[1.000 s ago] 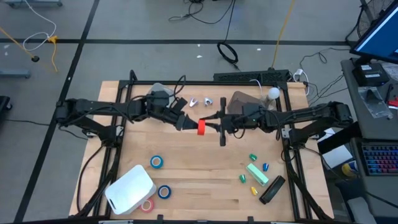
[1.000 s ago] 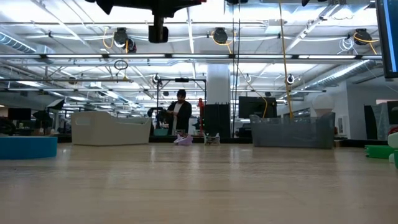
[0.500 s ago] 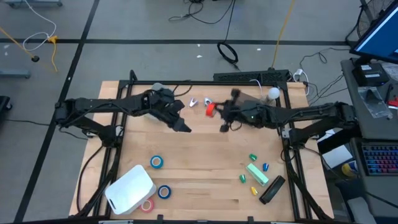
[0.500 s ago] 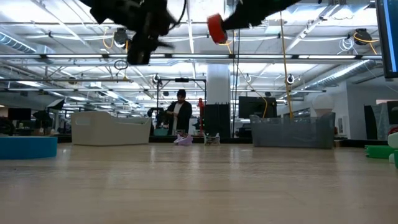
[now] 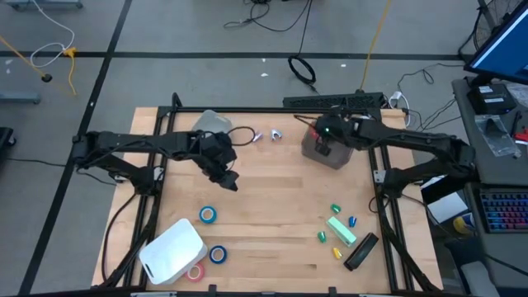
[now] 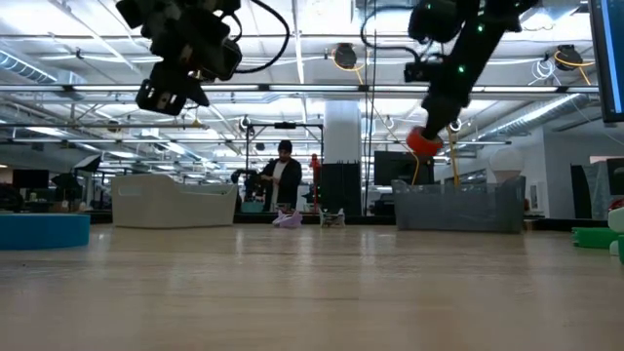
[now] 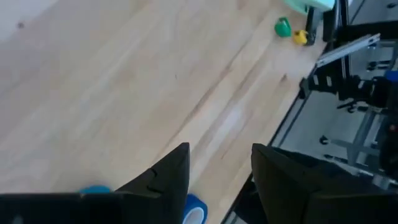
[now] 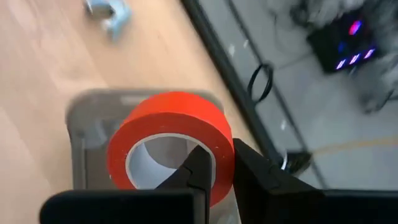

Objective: Pick and place Stapler, Stapler remover, tape
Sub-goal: Put the orange tape into the black bin

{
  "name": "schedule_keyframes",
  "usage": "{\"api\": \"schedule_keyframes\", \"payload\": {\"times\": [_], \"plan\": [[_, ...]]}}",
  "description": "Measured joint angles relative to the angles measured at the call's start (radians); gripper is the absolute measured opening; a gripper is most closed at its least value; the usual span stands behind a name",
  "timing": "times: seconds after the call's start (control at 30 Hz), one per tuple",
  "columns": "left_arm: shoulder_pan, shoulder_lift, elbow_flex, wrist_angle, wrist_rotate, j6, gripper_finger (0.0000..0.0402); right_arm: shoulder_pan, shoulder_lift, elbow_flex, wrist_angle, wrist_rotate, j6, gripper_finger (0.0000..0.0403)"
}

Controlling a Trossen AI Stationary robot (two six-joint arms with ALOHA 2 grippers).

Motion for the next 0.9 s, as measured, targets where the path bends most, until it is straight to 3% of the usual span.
{"api": "schedule_keyframes", "payload": {"times": [0.23, 0.9], "plan": [[-0.06, -0.017, 0.0, -0.002, -0.01, -0.048, 0.0166, -0.091, 0.051, -0.001, -0.081, -0.104, 0.022, 0.003], [-0.122, -0.017, 0.0, -0.051, -0.054, -0.084, 0.0166, -0.104, 0.083, -0.15, -0.206, -0.085, 0.016, 0.0033]]}}
